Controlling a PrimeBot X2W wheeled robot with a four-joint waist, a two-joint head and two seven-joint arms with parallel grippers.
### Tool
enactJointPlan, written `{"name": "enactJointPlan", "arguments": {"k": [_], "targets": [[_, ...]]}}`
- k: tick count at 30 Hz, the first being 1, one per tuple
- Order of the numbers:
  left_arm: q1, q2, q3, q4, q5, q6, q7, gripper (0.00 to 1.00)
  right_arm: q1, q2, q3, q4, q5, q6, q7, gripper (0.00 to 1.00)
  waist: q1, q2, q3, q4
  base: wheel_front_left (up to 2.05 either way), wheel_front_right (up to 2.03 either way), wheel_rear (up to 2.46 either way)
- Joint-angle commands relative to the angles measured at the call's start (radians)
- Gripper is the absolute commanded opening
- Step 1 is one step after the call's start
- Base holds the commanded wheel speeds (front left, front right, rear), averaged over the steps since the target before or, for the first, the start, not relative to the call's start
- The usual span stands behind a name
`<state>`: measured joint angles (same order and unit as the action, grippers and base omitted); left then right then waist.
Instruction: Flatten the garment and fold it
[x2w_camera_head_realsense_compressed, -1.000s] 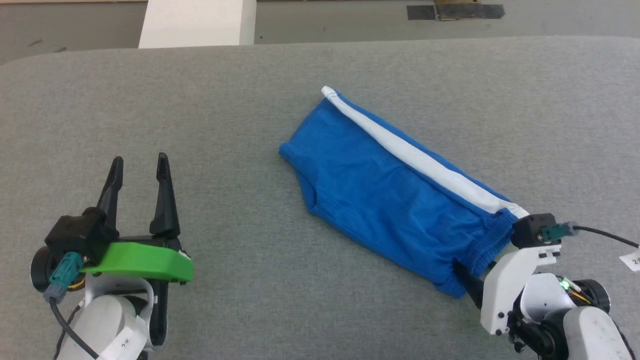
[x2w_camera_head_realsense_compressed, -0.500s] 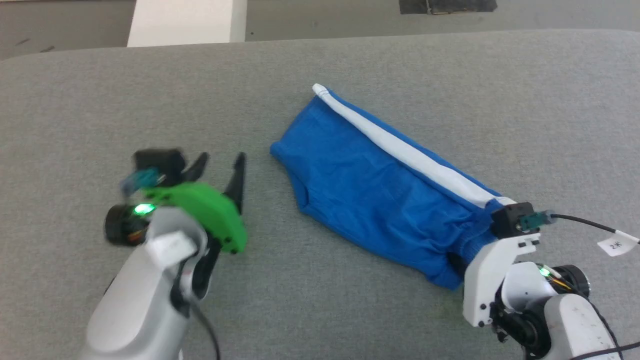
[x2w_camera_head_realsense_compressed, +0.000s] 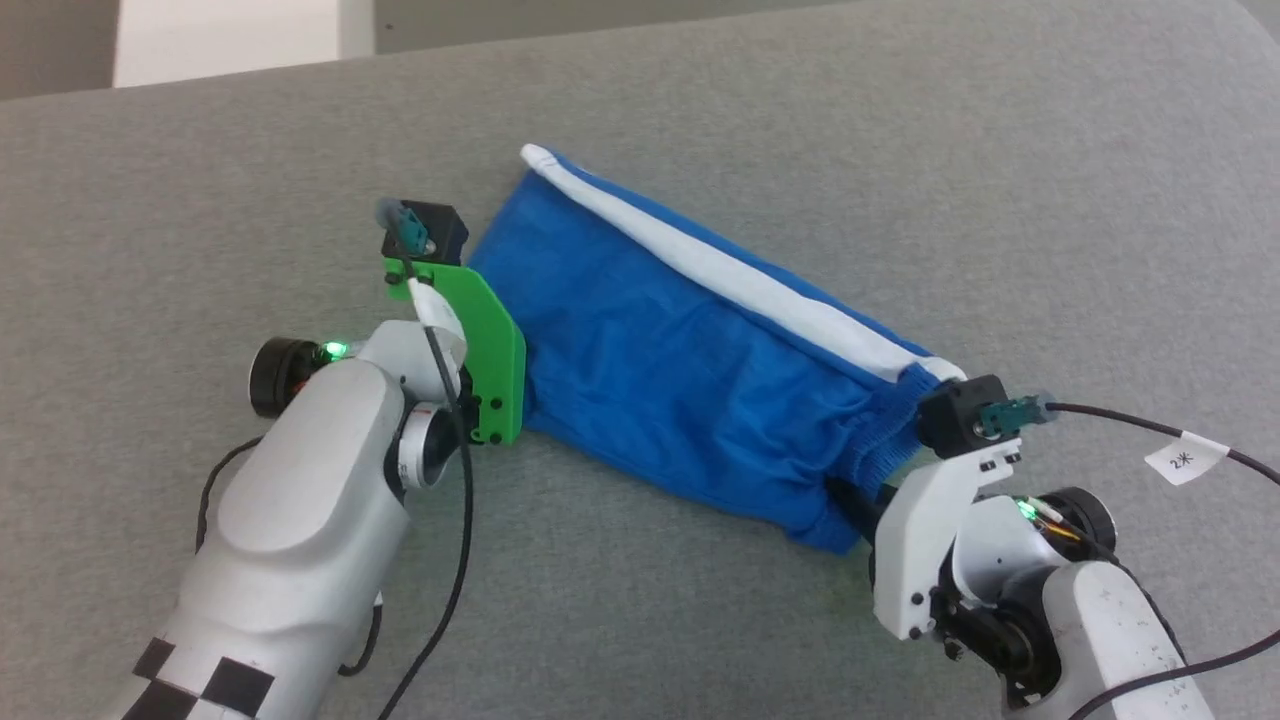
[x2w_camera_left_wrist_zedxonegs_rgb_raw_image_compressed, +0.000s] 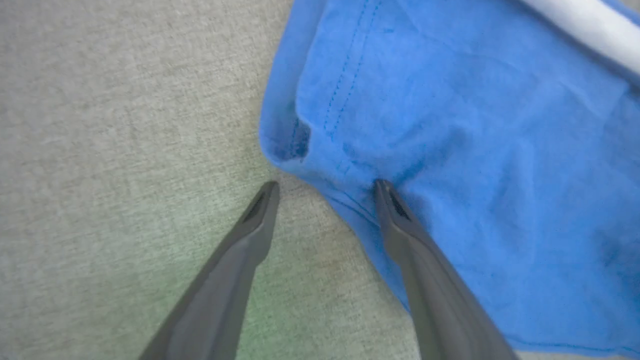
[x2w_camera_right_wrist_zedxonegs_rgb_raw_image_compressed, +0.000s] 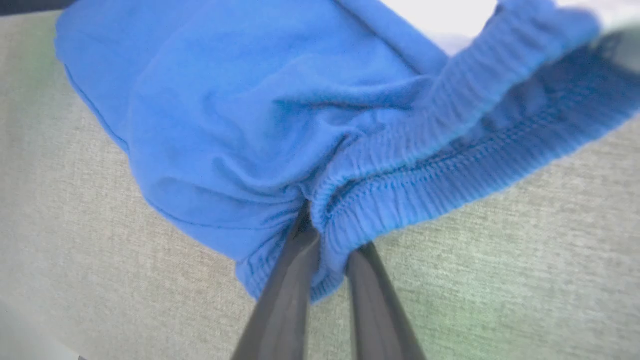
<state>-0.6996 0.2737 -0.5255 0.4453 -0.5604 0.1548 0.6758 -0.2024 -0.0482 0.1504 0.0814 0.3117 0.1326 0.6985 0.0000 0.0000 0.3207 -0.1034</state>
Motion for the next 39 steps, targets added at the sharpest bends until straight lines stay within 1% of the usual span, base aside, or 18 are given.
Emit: {"name": "enactJointPlan", "arguments": {"k": [1, 2, 3, 4, 5, 7, 9, 14, 16, 19, 22, 25, 28, 33, 36, 39], "targets": [[-0.006, -0.001, -0.008, 0.016, 0.001, -0.003, 0.026, 1.0, -0.006, -0.002, -0.001, 0.01, 0.007, -0.002, -0.005, 0.0, 0.0, 0.0, 0.02, -0.025, 0.0, 0.0, 0.0], [0.0, -0.006, -0.01, 0.024, -0.009, -0.005, 0.044, 0.89, -0.005, -0.002, -0.001, 0.012, 0.01, -0.002, -0.007, 0.0, 0.0, 0.0, 0.02, -0.026, 0.0, 0.0, 0.0], [0.005, -0.008, -0.014, 0.028, -0.014, -0.008, 0.056, 0.39, -0.004, -0.002, -0.001, 0.014, 0.01, -0.002, -0.009, 0.0, 0.0, 0.0, 0.02, -0.027, 0.0, 0.0, 0.0], [0.012, -0.01, -0.015, 0.03, -0.023, -0.013, 0.065, 0.13, -0.002, -0.002, -0.003, 0.015, 0.009, -0.002, -0.011, 0.0, 0.0, 0.0, 0.02, -0.025, 0.0, 0.0, 0.0], [0.019, -0.013, -0.012, 0.033, -0.034, -0.015, 0.071, 0.0, -0.001, -0.002, -0.004, 0.017, 0.009, -0.002, -0.012, 0.0, 0.0, 0.0, 0.019, -0.024, 0.0, 0.0, 0.0], [0.03, -0.015, -0.006, 0.036, -0.051, -0.022, 0.073, 0.0, 0.002, -0.002, -0.01, 0.019, 0.008, -0.002, -0.013, 0.0, 0.0, 0.0, 0.015, -0.018, 0.0, 0.0, 0.0], [0.034, -0.017, 0.015, 0.034, -0.064, -0.014, 0.046, 0.0, 0.003, -0.002, -0.019, 0.018, 0.005, -0.002, -0.014, 0.0, 0.0, 0.0, 0.01, -0.006, 0.0, 0.0, 0.0], [0.042, -0.03, 0.09, 0.022, -0.119, -0.009, -0.045, 0.0, 0.003, -0.002, -0.034, 0.009, -0.014, -0.002, 0.012, 0.0, 0.0, 0.0, -0.019, 0.031, 0.0, 0.0, 0.0], [0.05, -0.034, 0.12, 0.013, -0.144, -0.013, -0.078, 0.0, -0.002, -0.016, -0.041, -0.001, -0.014, -0.002, 0.03, 0.0, 0.0, 0.0, -0.036, 0.048, 0.0, 0.0, 0.0], [0.081, -0.042, 0.159, -0.016, -0.182, -0.025, -0.127, 0.0, -0.013, -0.067, -0.052, -0.015, 0.002, -0.002, 0.062, 0.0, 0.0, 0.0, -0.066, 0.072, 0.0, 0.0, 0.0], [0.144, -0.05, 0.187, -0.081, -0.221, -0.043, -0.171, 0.0, -0.029, -0.144, -0.053, -0.025, 0.04, -0.002, 0.101, 0.0, 0.0, 0.0, -0.097, 0.097, 0.0, 0.0, 0.0], [0.224, -0.051, 0.203, -0.162, -0.239, -0.041, -0.206, 0.0, -0.047, -0.215, -0.059, -0.031, 0.086, -0.002, 0.137, 0.0, 0.0, 0.0, -0.119, 0.12, 0.0, 0.0, 0.0], [0.327, -0.055, 0.208, -0.258, -0.255, -0.029, -0.225, 0.0, -0.065, -0.281, -0.06, -0.032, 0.128, -0.002, 0.169, 0.0, 0.0, 0.0, -0.138, 0.143, 0.0, 0.0, 0.0], [0.497, -0.075, 0.181, -0.386, -0.26, 0.015, -0.235, 0.0, -0.074, -0.341, -0.044, -0.02, 0.169, -0.002, 0.208, 0.0, 0.0, 0.0, -0.152, 0.174, 0.0, 0.0, 0.0], [0.579, -0.095, 0.148, -0.415, -0.257, 0.042, -0.232, 0.0, -0.056, -0.339, -0.033, 0.002, 0.192, -0.002, 0.227, 0.0, 0.0, 0.0, -0.155, 0.185, 0.0, 0.0, 0.0], [0.63, -0.125, 0.117, -0.418, -0.266, 0.054, -0.227, 0.0, -0.032, -0.329, -0.032, 0.032, 0.194, -0.002, 0.245, 0.0, 0.0, 0.0, -0.157, 0.19, 0.0, 0.0, 0.0]]}}
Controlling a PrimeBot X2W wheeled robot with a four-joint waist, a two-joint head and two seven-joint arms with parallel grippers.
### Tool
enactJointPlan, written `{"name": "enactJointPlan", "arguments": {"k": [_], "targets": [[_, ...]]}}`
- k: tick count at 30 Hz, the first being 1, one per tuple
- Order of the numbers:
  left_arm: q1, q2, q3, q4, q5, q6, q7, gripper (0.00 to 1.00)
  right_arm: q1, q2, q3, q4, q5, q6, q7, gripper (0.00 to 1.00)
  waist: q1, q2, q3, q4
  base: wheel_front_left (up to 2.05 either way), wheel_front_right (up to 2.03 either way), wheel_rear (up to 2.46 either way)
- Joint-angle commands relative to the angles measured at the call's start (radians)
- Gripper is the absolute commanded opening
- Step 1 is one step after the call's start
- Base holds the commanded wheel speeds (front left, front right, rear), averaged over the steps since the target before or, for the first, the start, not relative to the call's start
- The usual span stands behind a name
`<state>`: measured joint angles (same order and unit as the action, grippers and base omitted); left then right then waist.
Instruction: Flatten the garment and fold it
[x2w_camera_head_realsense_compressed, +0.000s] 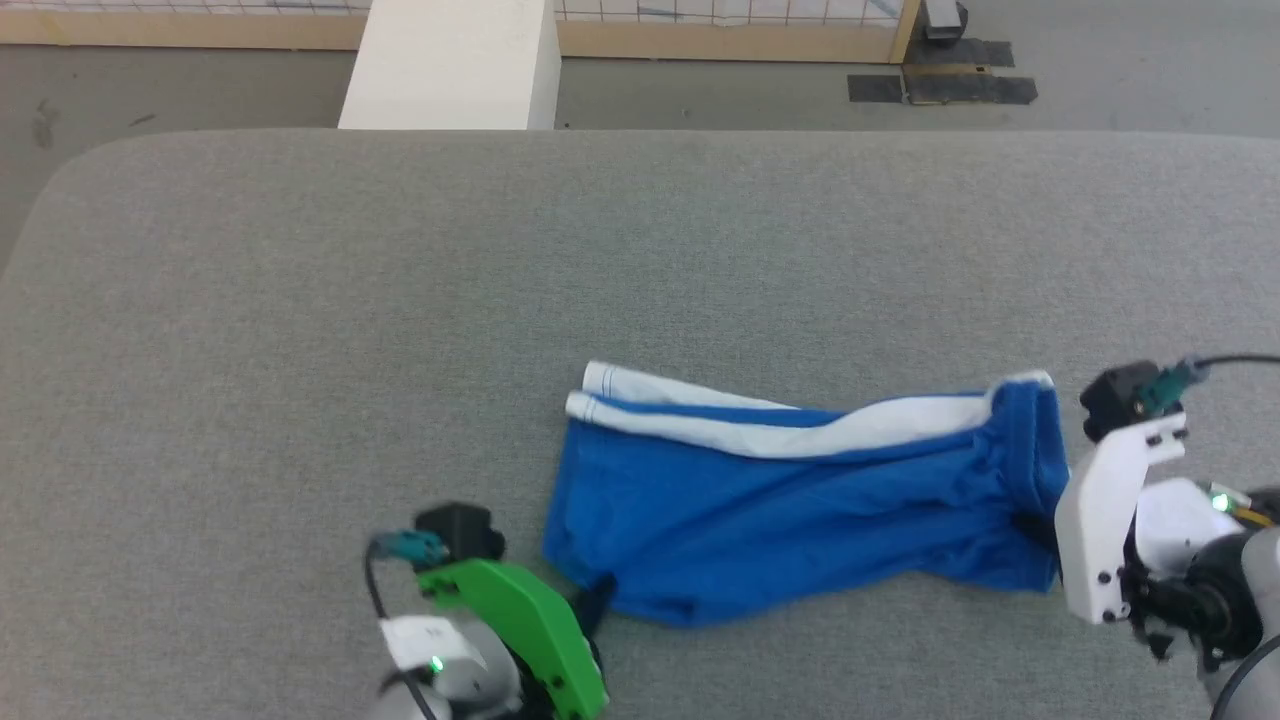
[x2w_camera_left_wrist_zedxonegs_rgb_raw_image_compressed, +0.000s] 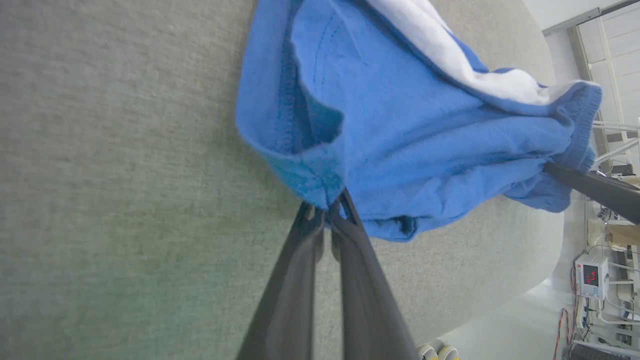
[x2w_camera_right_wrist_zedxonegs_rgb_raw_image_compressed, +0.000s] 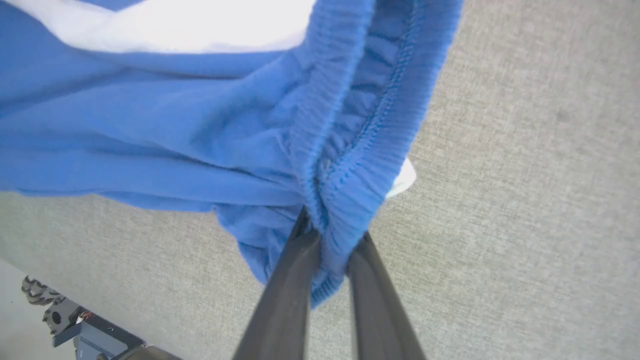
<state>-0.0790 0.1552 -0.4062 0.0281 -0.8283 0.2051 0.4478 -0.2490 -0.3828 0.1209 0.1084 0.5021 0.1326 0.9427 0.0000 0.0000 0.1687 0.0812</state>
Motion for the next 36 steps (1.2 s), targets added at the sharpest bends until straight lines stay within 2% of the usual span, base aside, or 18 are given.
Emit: {"name": "enactJointPlan", "arguments": {"k": [1, 2, 3, 4, 5, 8, 11, 15, 16, 17, 20, 22, 24, 26, 32, 36], "targets": [[0.023, -0.016, -0.012, 0.002, -0.002, 0.007, 0.004, 0.0, 0.023, 0.012, -0.008, 0.017, 0.003, -0.002, 0.002, 0.0, 0.0, 0.0, -0.006, 0.007, 0.0, 0.0, 0.0], [0.031, -0.022, -0.018, 0.004, -0.006, 0.007, 0.006, 0.0, 0.028, 0.014, -0.013, 0.026, -0.002, -0.002, 0.003, 0.0, 0.0, 0.0, -0.007, 0.007, 0.0, 0.0, 0.0], [0.036, -0.025, -0.022, 0.008, -0.006, 0.008, 0.005, 0.29, 0.035, 0.019, -0.019, 0.037, -0.007, -0.002, 0.008, 0.0, 0.0, 0.0, -0.008, 0.007, 0.0, 0.0, 0.0], [0.037, -0.026, -0.024, 0.01, -0.005, 0.009, 0.004, 0.82, 0.039, 0.026, -0.023, 0.042, -0.007, -0.002, 0.008, 0.23, 0.0, 0.0, -0.011, 0.006, 0.0, 0.0, 0.0], [0.035, -0.025, -0.02, 0.011, -0.002, 0.012, -0.002, 1.0, 0.043, 0.032, -0.026, 0.042, -0.007, -0.002, 0.0, 1.0, 0.0, 0.0, -0.014, 0.006, 0.0, 0.0, 0.0], [0.018, -0.011, 0.0, -0.001, 0.005, 0.019, -0.015, 1.0, 0.055, 0.044, -0.038, 0.032, -0.006, -0.002, -0.037, 1.0, 0.0, 0.0, -0.025, 0.004, 0.0, 0.0, 0.0], [-0.009, 0.027, 0.037, -0.031, 0.024, 0.033, -0.027, 1.0, 0.074, 0.053, -0.063, -0.003, -0.007, -0.002, -0.074, 1.0, 0.0, 0.0, -0.04, 0.001, 0.0, 0.0, 0.0], [-0.055, 0.097, 0.1, -0.085, 0.091, 0.05, -0.099, 1.0, 0.115, 0.095, -0.159, -0.081, -0.042, -0.002, -0.105, 1.0, 0.0, 0.0, -0.058, 0.0, 0.0, 0.0, 0.0], [-0.07, 0.123, 0.114, -0.094, 0.129, 0.048, -0.141, 1.0, 0.128, 0.11, -0.187, -0.109, -0.069, -0.002, -0.1, 1.0, 0.0, 0.0, -0.062, -0.002, 0.0, 0.0, 0.0], [-0.1, 0.18, 0.135, -0.098, 0.23, 0.03, -0.274, 1.0, 0.151, 0.172, -0.256, -0.181, -0.142, -0.002, -0.072, 1.0, 0.0, 0.0, -0.063, -0.008, 0.0, 0.0, 0.0], [-0.119, 0.219, 0.144, -0.076, 0.329, -0.01, -0.473, 1.0, 0.143, 0.238, -0.282, -0.242, -0.199, -0.002, -0.027, 1.0, 0.0, 0.0, -0.05, -0.018, 0.0, 0.0, 0.0], [-0.121, 0.237, 0.14, -0.046, 0.391, -0.026, -0.6, 1.0, 0.128, 0.252, -0.274, -0.25, -0.238, -0.002, 0.003, 1.0, 0.0, 0.0, -0.038, -0.021, 0.0, 0.0, 0.0], [-0.119, 0.23, 0.146, -0.018, 0.421, -0.028, -0.676, 1.0, 0.1, 0.267, -0.269, -0.232, -0.265, -0.002, 0.016, 1.0, 0.0, 0.0, -0.022, -0.024, 0.0, 0.0, 0.0], [-0.121, 0.216, 0.152, -0.011, 0.453, -0.026, -0.701, 1.0, 0.07, 0.271, -0.264, -0.191, -0.306, -0.002, 0.017, 1.0, 0.0, 0.0, -0.003, -0.021, 0.0, 0.0, 0.0], [-0.12, 0.149, 0.201, -0.049, 0.511, -0.045, -0.709, 1.0, 0.0, 0.256, -0.266, -0.028, -0.369, -0.002, 0.006, 1.0, 0.0, 0.0, 0.044, 0.004, 0.0, 0.0, 0.0], [-0.104, 0.105, 0.238, -0.062, 0.535, -0.072, -0.709, 1.0, 0.01, 0.24, -0.223, 0.052, -0.35, -0.002, 0.023, 1.0, 0.0, 0.0, 0.061, 0.018, 0.0, 0.0, 0.0]]}}
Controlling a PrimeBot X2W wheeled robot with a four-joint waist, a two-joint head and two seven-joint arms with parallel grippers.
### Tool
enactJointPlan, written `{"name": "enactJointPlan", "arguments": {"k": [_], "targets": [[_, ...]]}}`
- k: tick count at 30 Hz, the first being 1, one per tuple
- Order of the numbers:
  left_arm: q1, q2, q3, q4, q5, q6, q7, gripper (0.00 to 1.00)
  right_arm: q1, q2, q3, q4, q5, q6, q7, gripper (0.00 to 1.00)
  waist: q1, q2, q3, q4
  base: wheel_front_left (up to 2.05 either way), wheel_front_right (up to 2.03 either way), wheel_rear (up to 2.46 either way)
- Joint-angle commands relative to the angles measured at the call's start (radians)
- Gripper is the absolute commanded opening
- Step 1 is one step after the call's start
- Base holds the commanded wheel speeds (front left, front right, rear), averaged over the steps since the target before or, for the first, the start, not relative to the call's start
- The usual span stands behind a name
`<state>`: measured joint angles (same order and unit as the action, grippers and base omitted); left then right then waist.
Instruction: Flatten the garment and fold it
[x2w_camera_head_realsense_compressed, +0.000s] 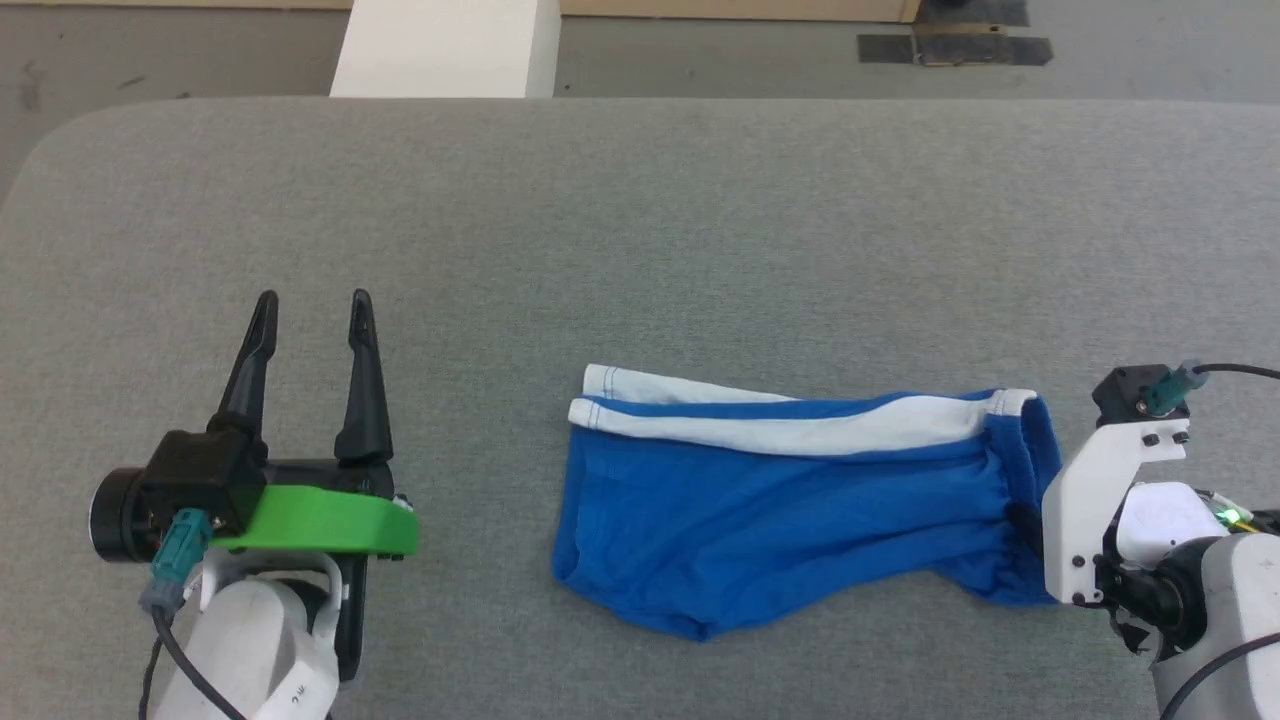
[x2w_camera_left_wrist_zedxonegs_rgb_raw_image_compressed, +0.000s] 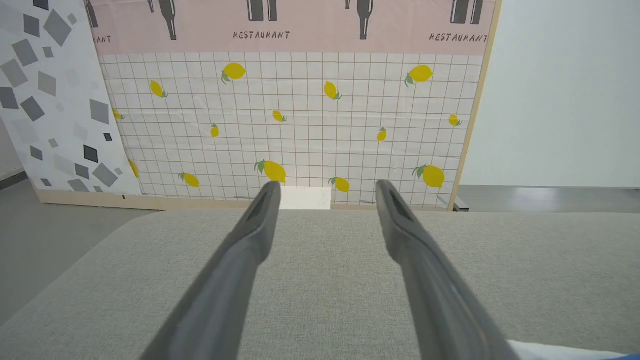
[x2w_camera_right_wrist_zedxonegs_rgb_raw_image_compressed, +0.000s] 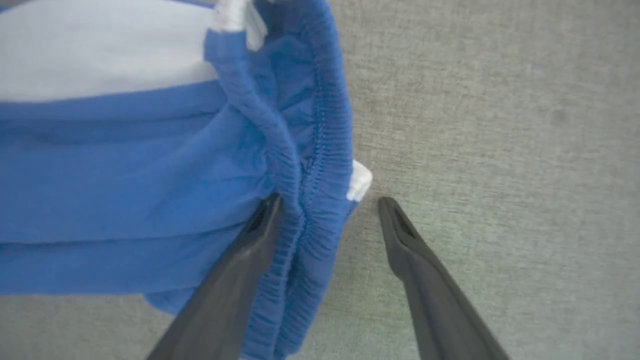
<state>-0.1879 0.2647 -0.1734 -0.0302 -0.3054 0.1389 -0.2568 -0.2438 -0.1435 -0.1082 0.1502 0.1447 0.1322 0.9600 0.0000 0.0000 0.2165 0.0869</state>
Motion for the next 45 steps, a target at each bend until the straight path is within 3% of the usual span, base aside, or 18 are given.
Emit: {"name": "enactJointPlan", "arguments": {"k": [1, 4, 5, 6, 7, 12, 19, 25, 30, 34, 37, 41, 45], "targets": [[0.009, -0.013, 0.013, -0.002, 0.015, -0.011, -0.005, 1.0, 0.011, 0.002, 0.012, 0.023, 0.018, -0.002, 0.011, 1.0, 0.0, 0.0, 0.015, 0.014, 0.0, 0.0, 0.0], [0.019, -0.04, 0.04, 0.002, 0.029, -0.033, -0.005, 1.0, 0.03, -0.004, 0.038, 0.064, 0.051, -0.002, 0.023, 1.0, 0.0, 0.0, 0.02, 0.016, 0.0, 0.0, 0.0], [0.022, -0.046, 0.048, 0.003, 0.033, -0.04, -0.005, 1.0, 0.031, -0.003, 0.039, 0.071, 0.061, -0.002, 0.024, 0.47, 0.0, 0.0, 0.02, 0.016, 0.0, 0.0, 0.0], [0.025, -0.054, 0.057, 0.004, 0.037, -0.047, -0.005, 1.0, 0.031, -0.006, 0.043, 0.074, 0.07, -0.002, 0.016, 0.05, 0.0, 0.0, 0.02, 0.014, 0.0, 0.0, 0.0], [0.028, -0.06, 0.065, 0.005, 0.041, -0.053, -0.005, 1.0, 0.029, -0.008, 0.041, 0.075, 0.076, -0.002, 0.007, 0.0, 0.0, 0.0, 0.019, 0.013, 0.0, 0.0, 0.0], [0.033, -0.089, 0.112, 0.003, 0.06, -0.088, -0.005, 1.0, 0.003, -0.066, 0.028, 0.07, 0.1, -0.002, -0.039, 0.0, 0.0, 0.0, 0.013, 0.006, 0.0, 0.0, 0.0], [0.027, -0.121, 0.15, -0.008, 0.096, -0.125, -0.005, 1.0, -0.048, -0.25, -0.039, 0.111, 0.083, -0.002, -0.038, 0.0, 0.0, 0.0, 0.014, 0.006, 0.0, 0.0, 0.0], [0.034, -0.144, 0.166, -0.003, 0.114, -0.146, -0.005, 1.0, -0.079, -0.309, -0.075, 0.17, 0.046, -0.002, -0.005, 0.0, 0.0, 0.0, -0.005, 0.009, 0.0, 0.0, 0.0], [0.059, -0.159, 0.181, 0.0, 0.117, -0.157, -0.005, 1.0, -0.074, -0.307, -0.035, 0.091, 0.085, -0.002, 0.163, 0.0, 0.0, 0.0, -0.043, 0.004, 0.0, 0.0, 0.0], [0.083, -0.167, 0.196, -0.01, 0.121, -0.166, -0.005, 1.0, -0.047, -0.301, 0.015, -0.099, 0.163, -0.002, 0.319, 0.0, 0.0, 0.0, -0.076, -0.005, 0.0, 0.0, 0.0], [0.099, -0.173, 0.205, -0.015, 0.124, -0.173, -0.005, 1.0, -0.026, -0.255, 0.049, -0.24, 0.229, -0.002, 0.39, 0.0, 0.0, 0.0, -0.09, -0.01, 0.0, 0.0, 0.0], [0.11, -0.184, 0.205, -0.024, 0.13, -0.177, -0.005, 1.0, -0.003, -0.189, 0.122, -0.344, 0.265, -0.002, 0.43, 0.0, 0.0, 0.0, -0.095, -0.01, 0.0, 0.0, 0.0], [0.113, -0.191, 0.205, -0.029, 0.133, -0.185, -0.005, 1.0, -0.01, -0.121, 0.209, -0.346, 0.251, -0.002, 0.402, 0.0, 0.0, 0.0, -0.088, -0.003, 0.0, 0.0, 0.0]]}}
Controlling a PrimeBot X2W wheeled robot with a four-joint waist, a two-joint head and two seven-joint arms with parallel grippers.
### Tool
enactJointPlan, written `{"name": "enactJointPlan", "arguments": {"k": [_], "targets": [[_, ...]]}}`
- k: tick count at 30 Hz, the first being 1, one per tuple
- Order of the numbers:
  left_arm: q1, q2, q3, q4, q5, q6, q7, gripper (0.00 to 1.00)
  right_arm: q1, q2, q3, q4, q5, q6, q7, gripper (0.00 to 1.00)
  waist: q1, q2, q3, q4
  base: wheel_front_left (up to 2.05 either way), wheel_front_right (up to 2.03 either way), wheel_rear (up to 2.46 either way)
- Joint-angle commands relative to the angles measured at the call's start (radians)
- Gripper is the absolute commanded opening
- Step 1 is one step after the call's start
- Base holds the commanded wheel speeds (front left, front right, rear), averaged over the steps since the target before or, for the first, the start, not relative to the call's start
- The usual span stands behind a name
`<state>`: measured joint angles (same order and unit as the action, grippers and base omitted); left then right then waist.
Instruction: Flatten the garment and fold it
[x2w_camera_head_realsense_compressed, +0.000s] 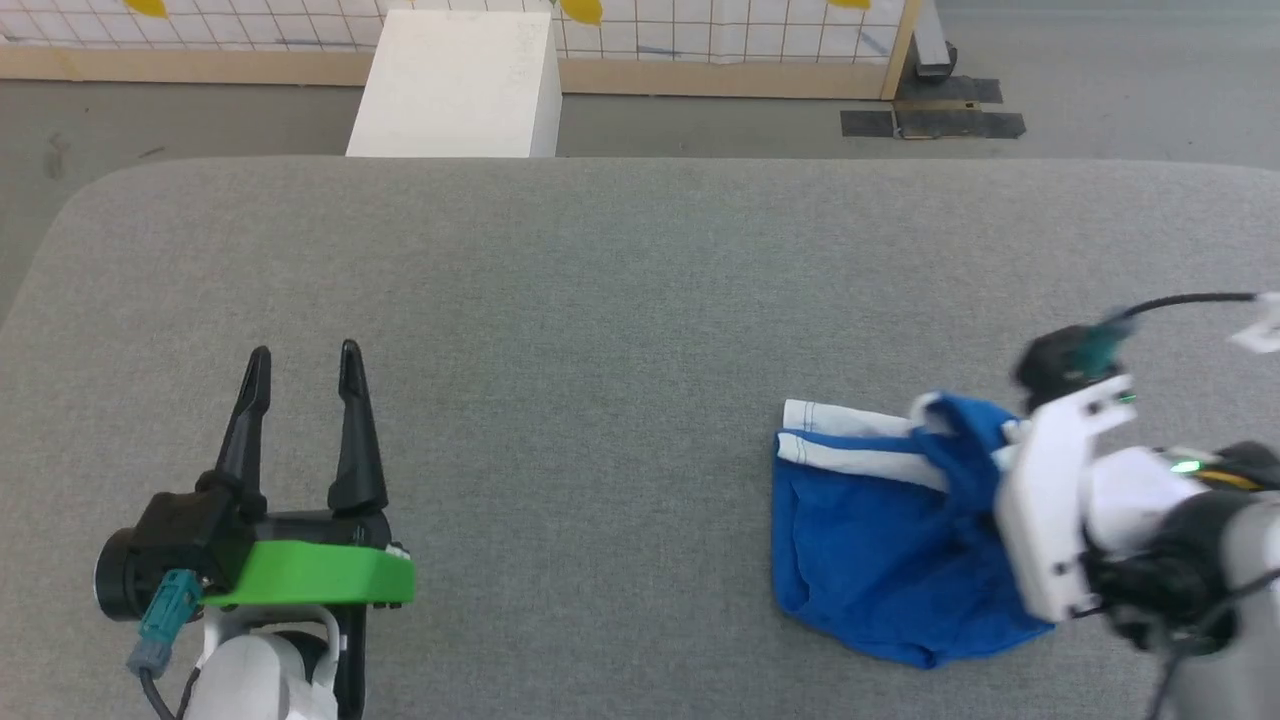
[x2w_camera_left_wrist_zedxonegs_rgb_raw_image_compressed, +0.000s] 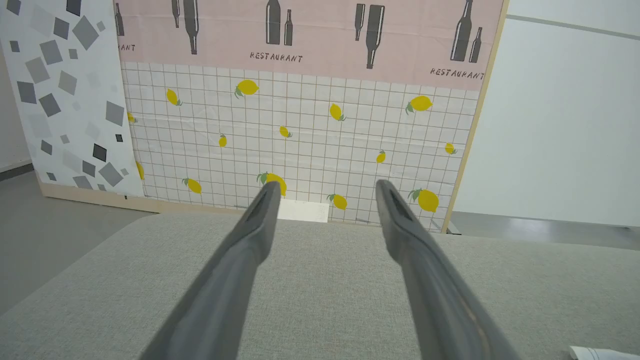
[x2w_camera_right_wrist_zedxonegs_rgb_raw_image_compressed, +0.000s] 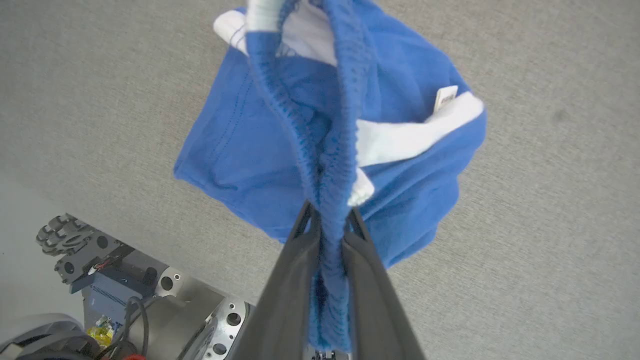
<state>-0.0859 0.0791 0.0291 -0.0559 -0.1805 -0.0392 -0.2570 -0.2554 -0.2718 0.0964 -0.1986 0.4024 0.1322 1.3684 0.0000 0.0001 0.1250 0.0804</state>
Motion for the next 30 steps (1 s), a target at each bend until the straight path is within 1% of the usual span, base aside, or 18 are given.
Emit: {"name": "enactJointPlan", "arguments": {"k": [1, 4, 8, 11, 12, 13, 17, 19, 21, 24, 25, 27, 30], "targets": [[0.01, -0.007, 0.001, -0.003, 0.008, -0.01, -0.005, 1.0, -0.004, 0.021, 0.022, 0.015, -0.015, -0.002, -0.02, 0.0, 0.0, -0.0001, 0.007, 0.008, 0.0, 0.0, 0.0], [0.003, -0.011, -0.001, -0.002, 0.008, -0.017, -0.005, 1.0, -0.027, 0.058, 0.067, 0.074, -0.045, -0.002, -0.072, 0.0, 0.0, -0.0001, 0.019, 0.023, 0.0, 0.0, 0.0], [-0.007, -0.015, -0.002, 0.007, 0.01, -0.028, -0.005, 1.0, -0.068, 0.103, 0.113, 0.197, -0.083, -0.002, -0.152, 0.0, 0.0, -0.0001, 0.035, 0.048, 0.0, 0.0, 0.0], [-0.007, -0.017, 0.002, 0.013, 0.011, -0.034, -0.005, 1.0, -0.091, 0.115, 0.155, 0.282, -0.103, -0.002, -0.196, 0.0, 0.0, -0.0001, 0.039, 0.061, 0.0, 0.0, 0.0], [-0.007, -0.017, 0.004, 0.015, 0.012, -0.036, -0.005, 1.0, -0.099, 0.115, 0.176, 0.307, -0.106, -0.002, -0.215, 0.21, 0.0, -0.0001, 0.04, 0.065, 0.0, 0.0, 0.0], [-0.007, -0.018, 0.007, 0.017, 0.012, -0.038, -0.005, 1.0, -0.108, 0.113, 0.196, 0.328, -0.108, -0.002, -0.233, 1.0, 0.0, -0.0001, 0.04, 0.067, 0.0, 0.0, 0.0], [0.0, -0.021, 0.013, 0.019, 0.015, -0.041, -0.005, 1.0, -0.139, 0.109, 0.242, 0.362, -0.085, -0.002, -0.286, 1.0, 0.0, -0.0001, 0.035, 0.068, 0.0, 0.0, 0.0], [0.003, -0.022, 0.016, 0.022, 0.017, -0.043, -0.005, 1.0, -0.155, 0.102, 0.253, 0.351, -0.072, -0.002, -0.311, 1.0, 0.0, -0.0001, 0.029, 0.063, 0.0, 0.0, 0.0], [0.003, -0.023, 0.018, 0.025, 0.019, -0.045, -0.005, 1.0, -0.163, 0.104, 0.244, 0.321, -0.043, -0.002, -0.343, 1.0, 0.0, -0.0001, 0.021, 0.056, 0.0, 0.0, 0.0], [0.006, -0.024, 0.02, 0.02, 0.024, -0.046, -0.005, 1.0, -0.162, 0.116, 0.188, 0.253, 0.007, -0.002, -0.389, 1.0, 0.0, -0.0001, 0.01, 0.039, 0.0, 0.0, 0.0], [0.007, -0.024, 0.02, 0.019, 0.026, -0.046, -0.005, 1.0, -0.157, 0.116, 0.154, 0.224, 0.014, -0.002, -0.407, 1.0, 0.0, -0.0001, 0.006, 0.033, 0.0, 0.0, 0.0], [0.008, -0.025, 0.024, 0.017, 0.029, -0.045, -0.005, 1.0, -0.141, 0.102, 0.093, 0.174, 0.002, -0.002, -0.435, 1.0, 0.0, -0.0001, -0.001, 0.02, 0.0, 0.0, 0.0], [0.01, -0.025, 0.034, 0.012, 0.035, -0.047, -0.005, 1.0, -0.096, 0.071, 0.0, 0.123, -0.047, -0.002, -0.457, 1.0, 0.0, -0.0001, -0.005, -0.001, 0.0, 0.0, 0.0]]}}
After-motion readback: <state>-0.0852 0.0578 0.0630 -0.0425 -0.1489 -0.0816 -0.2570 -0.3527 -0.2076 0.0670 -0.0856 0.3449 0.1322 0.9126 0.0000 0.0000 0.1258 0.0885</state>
